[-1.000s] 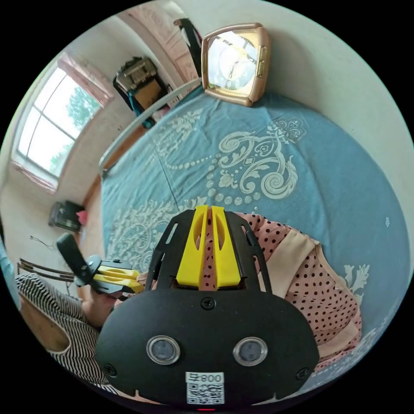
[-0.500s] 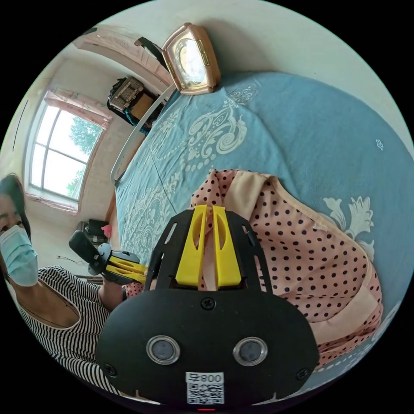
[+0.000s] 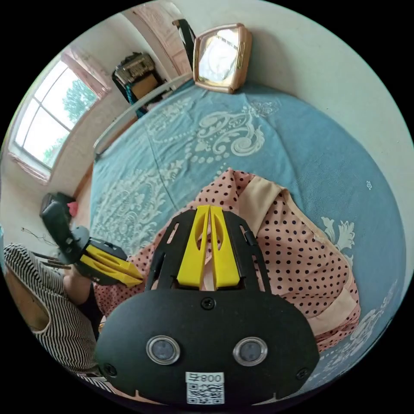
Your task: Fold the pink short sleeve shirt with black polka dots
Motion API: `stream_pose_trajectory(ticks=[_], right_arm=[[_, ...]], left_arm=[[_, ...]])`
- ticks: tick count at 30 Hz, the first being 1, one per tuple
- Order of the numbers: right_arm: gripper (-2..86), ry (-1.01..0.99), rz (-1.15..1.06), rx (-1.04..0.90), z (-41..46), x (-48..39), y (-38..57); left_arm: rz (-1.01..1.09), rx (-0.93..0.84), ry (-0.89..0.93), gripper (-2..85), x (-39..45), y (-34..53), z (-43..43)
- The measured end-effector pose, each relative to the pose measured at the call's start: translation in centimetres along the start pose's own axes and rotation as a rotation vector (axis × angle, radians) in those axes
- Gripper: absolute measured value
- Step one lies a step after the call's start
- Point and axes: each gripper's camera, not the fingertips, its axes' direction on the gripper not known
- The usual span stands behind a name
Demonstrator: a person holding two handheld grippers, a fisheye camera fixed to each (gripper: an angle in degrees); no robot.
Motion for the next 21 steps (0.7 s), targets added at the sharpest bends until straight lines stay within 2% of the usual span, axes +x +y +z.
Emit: stream_pose_trajectory(ticks=[3, 6, 10, 14, 17, 21], right_arm=[[0.1, 0.006, 0.007, -0.007, 1.3, -0.1, -0.2], [0.1, -0.005, 0.016, -0.004, 1.7, -0.3, -0.1], [0.1, -0.042, 0.036, -0.002, 1.3, -0.2, 1.2], [0.2, -0.055, 0.04, 0.09, -0.8, -0.9, 3.7], [0.2, 0.009, 0.042, 0.129, -1.3, -1.4, 4.7], [0.2, 0.089, 0.032, 0.043, 1.2, -1.6, 4.8]], left_arm=[[0.016, -0.071, -0.13, 0.8, 1.0, -0.4, 0.9], [0.01, -0.062, -0.175, 0.5, 1.5, -0.6, 0.5], [-0.008, -0.059, -0.138, 0.3, 1.5, -0.6, 0.1], [-0.014, -0.032, -0.096, 0.2, 1.8, -0.6, -0.5], [-0.009, -0.052, -0.124, 0.2, 2.3, -0.7, -0.4], [0.006, -0.054, -0.14, 0.2, 3.0, -0.8, -0.7]])
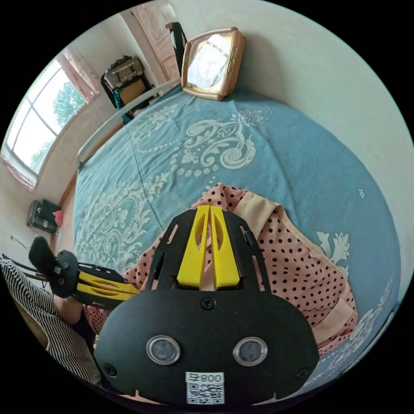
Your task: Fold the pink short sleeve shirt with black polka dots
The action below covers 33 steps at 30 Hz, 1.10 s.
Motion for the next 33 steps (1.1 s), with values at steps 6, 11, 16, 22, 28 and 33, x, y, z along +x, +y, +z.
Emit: stream_pose_trajectory(ticks=[6, 11, 16, 22, 28, 33], right_arm=[[0.2, -0.037, 0.008, 0.027, 1.0, 0.3, 3.1], [0.2, -0.167, 0.04, -0.018, 1.3, 2.2, 5.6], [0.2, -0.119, 0.05, 0.09, -1.2, 1.8, 10.3], [0.2, -0.154, -0.093, 0.063, -1.7, -2.1, 18.4], [0.2, -0.111, -0.16, -0.066, 1.9, -3.6, 23.9], [0.1, -0.184, -0.139, -0.018, 2.0, -3.0, 27.7]], left_arm=[[0.031, -0.012, -0.077, 0.2, 1.0, -0.1, -0.9], [0.023, -0.007, -0.144, 0.2, 1.4, -0.1, -1.6], [0.0, 0.014, -0.06, 0.2, 0.7, 0.2, -2.7], [-0.009, 0.035, -0.035, 0.3, 0.3, 0.4, -3.8], [0.003, -0.007, -0.1, 0.3, 0.4, 0.1, -3.7], [-0.009, -0.003, -0.08, 0.3, -0.4, -0.1, -3.2]])
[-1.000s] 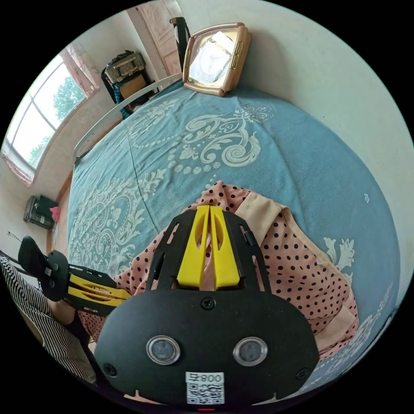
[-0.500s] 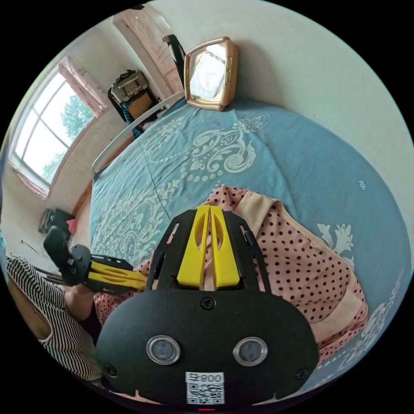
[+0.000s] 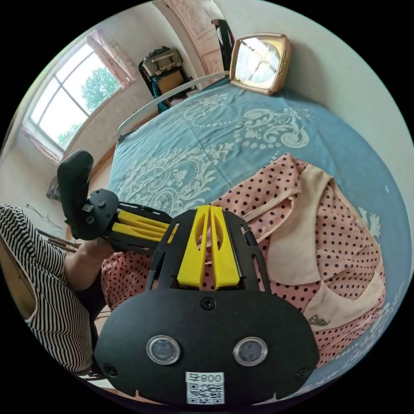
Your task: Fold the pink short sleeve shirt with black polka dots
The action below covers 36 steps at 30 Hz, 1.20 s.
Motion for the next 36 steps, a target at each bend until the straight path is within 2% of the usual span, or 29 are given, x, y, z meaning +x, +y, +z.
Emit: stream_pose_trajectory(ticks=[2, 4, 6, 8, 11, 15, 19, 26, 31, 36], right_arm=[[0.1, 0.011, 0.045, -0.035, 2.1, 1.0, 2.3], [0.1, -0.076, 0.099, 0.023, 0.7, 1.9, 4.3], [0.1, -0.078, 0.146, 0.129, -1.4, 2.3, 7.0], [0.1, -0.082, 0.219, 0.143, -3.0, 3.2, 11.4], [0.1, -0.068, 0.339, 0.102, -4.0, 3.8, 18.8], [0.2, -0.053, 0.499, 0.017, -4.8, 3.2, 29.2], [0.2, -0.001, 0.684, -0.022, -6.5, 1.2, 40.9], [0.7, -0.006, 0.939, 0.073, -8.3, -0.8, 56.6], [1.5, -0.02, 1.012, 0.092, -7.3, -0.9, 62.5], [1.7, -0.045, 0.993, 0.126, -6.1, -0.1, 64.5]], left_arm=[[-0.003, 0.006, 0.001, 0.4, -0.2, -0.1, -0.2], [0.026, 0.019, -0.067, 0.3, 0.1, -0.2, -0.9], [0.039, 0.05, -0.111, 0.3, 0.4, -0.1, -1.8], [0.041, 0.065, -0.111, 0.3, 0.4, -0.1, -2.6], [0.05, 0.066, -0.036, 0.4, 0.3, -0.1, -4.1], [0.05, 0.038, 0.161, 0.7, -0.1, 0.9, -5.9], [-0.047, -0.02, 0.271, 1.9, -1.4, 3.8, -7.5], [-0.331, -0.128, 0.356, 8.6, -5.0, 10.8, -7.8], [-0.515, -0.155, 0.418, 12.0, -6.3, 14.3, -6.3], [-0.493, -0.117, 0.361, 11.4, -4.9, 12.3, -6.3]])
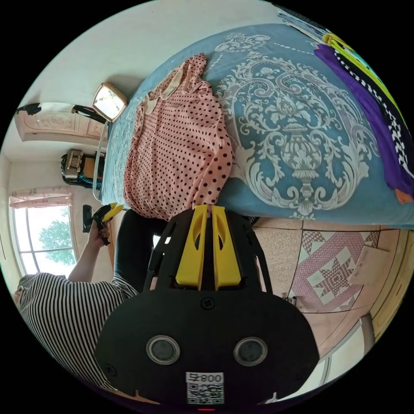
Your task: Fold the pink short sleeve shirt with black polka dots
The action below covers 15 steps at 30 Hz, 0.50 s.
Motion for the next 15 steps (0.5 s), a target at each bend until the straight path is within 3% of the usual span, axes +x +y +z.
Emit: stream_pose_trajectory(ticks=[6, 15], right_arm=[[1.0, -0.016, -0.137, 0.049, 1.3, -1.7, -6.3], [0.3, 0.086, -0.362, 0.154, 4.9, -9.3, -26.7]], left_arm=[[0.196, 0.073, -0.044, 9.6, 6.8, -6.3, 1.1], [0.455, 0.087, -0.097, 8.2, 17.3, -23.2, 9.1]])
